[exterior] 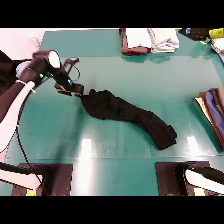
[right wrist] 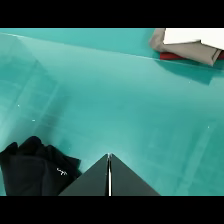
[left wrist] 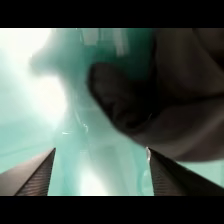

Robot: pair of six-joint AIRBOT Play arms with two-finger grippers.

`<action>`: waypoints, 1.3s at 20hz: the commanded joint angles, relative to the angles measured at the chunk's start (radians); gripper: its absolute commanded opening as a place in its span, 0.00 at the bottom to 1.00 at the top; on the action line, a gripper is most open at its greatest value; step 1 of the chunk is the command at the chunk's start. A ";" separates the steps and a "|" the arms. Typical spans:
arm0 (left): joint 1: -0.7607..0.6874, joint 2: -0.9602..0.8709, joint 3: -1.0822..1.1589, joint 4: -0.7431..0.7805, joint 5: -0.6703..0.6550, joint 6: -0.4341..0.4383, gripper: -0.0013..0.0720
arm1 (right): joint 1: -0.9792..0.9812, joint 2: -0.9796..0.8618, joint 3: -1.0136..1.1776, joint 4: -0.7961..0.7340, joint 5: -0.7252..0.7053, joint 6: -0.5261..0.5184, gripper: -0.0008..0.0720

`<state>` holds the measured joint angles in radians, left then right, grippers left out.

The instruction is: Fold the shirts.

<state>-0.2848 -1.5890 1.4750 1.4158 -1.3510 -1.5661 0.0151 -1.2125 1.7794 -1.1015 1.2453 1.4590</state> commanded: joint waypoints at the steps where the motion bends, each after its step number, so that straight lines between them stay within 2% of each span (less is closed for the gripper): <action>1: -0.027 -0.005 -0.139 -0.053 0.168 0.002 1.00 | 0.001 0.009 -0.032 0.002 -0.013 0.000 0.04; 4: -0.030 -0.005 -0.174 -0.145 0.267 0.003 1.00 | 0.001 0.009 -0.032 0.002 -0.013 0.001 0.04; 7: -0.030 -0.005 -0.173 -0.141 0.269 0.003 1.00 | 0.002 0.009 -0.032 0.003 -0.007 0.002 0.04; 8: -0.030 -0.005 -0.173 -0.135 0.266 0.003 0.79 | 0.002 0.009 -0.032 0.003 -0.003 0.002 0.04; 9: -0.030 -0.005 -0.173 -0.128 0.262 0.003 0.46 | 0.002 0.009 -0.032 0.003 0.002 0.002 0.04; 11: -0.030 -0.003 -0.173 -0.121 0.267 0.014 0.06 | 0.002 0.009 -0.032 0.002 0.027 0.002 0.04; 13: -0.023 0.010 -0.158 -0.106 0.252 0.023 0.06 | -0.006 0.009 -0.035 -0.012 0.114 0.002 0.04; 16: -0.011 0.071 -0.127 -0.053 0.252 0.024 0.05 | -0.038 0.046 -0.165 -0.135 0.267 0.031 0.04; 18: -0.004 0.115 -0.124 -0.022 0.251 0.032 0.06 | -0.058 0.109 -0.357 -0.224 0.281 0.058 0.04; 21: -0.004 0.142 -0.124 0.001 0.240 0.031 0.06 | -0.086 0.206 -0.677 -0.226 0.235 0.056 0.05; 23: -0.004 0.139 -0.124 0.000 0.225 0.030 0.06 | -0.085 0.254 -0.859 -0.225 0.214 0.054 0.64; 26: -0.004 0.138 -0.124 -0.001 0.224 0.030 0.06 | -0.085 0.302 -1.036 -0.225 0.208 0.054 0.65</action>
<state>-0.2897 -1.4559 1.3499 1.4063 -1.1194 -1.5364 -0.0658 -0.9649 0.9344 -1.3155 1.4616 1.5097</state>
